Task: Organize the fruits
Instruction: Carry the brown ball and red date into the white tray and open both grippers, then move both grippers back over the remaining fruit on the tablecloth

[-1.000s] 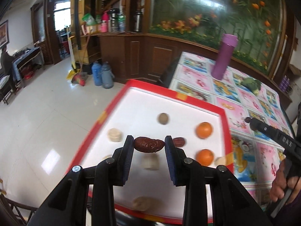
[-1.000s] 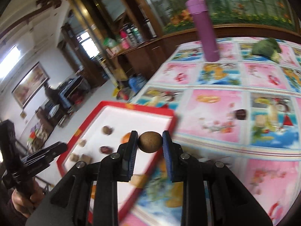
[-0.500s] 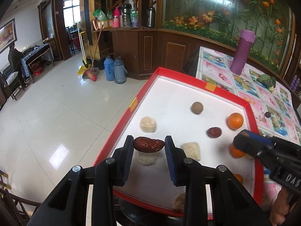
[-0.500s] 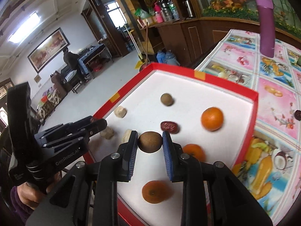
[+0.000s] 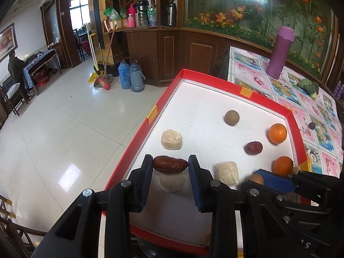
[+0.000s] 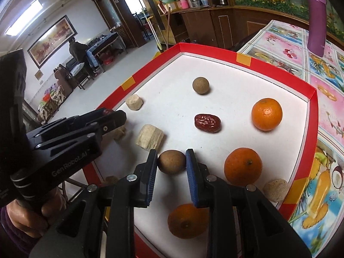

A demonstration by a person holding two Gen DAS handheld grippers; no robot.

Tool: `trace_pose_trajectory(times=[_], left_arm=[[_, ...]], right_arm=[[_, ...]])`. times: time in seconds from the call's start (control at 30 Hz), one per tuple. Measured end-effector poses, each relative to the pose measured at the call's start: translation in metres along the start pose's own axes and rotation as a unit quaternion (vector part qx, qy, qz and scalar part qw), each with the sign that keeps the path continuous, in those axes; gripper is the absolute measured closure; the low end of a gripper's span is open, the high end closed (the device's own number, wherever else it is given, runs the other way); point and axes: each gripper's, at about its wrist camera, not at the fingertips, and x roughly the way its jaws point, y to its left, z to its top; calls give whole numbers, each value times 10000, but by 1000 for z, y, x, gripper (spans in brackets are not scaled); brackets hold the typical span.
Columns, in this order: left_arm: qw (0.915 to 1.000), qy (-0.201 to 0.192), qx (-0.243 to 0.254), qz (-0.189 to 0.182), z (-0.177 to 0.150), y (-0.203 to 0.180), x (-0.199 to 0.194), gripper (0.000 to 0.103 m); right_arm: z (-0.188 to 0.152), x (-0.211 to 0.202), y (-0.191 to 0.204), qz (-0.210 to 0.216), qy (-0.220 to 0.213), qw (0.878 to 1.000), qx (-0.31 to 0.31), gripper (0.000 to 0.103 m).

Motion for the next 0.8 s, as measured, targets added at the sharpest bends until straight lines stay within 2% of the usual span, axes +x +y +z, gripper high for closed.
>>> trace_pose_trajectory(times=[0.27,0.33,0.5,0.8], left_arm=[[9997,240,-36,10,-1,0,10,69],[9996,286,-49,-8,-3,1,11,64],[9996,267,-88,25,0,1,6,55],[9997,52,237,-95,9,-36,-11,48]], right_arm=[[1,0,-7,71,21,9999,94,74],[2,-5,-13,246,-6,9995,186,74],[8,-31,-31,500,-452,9970,380,63],[5,-72,-89,197,-967,9906,943,61]])
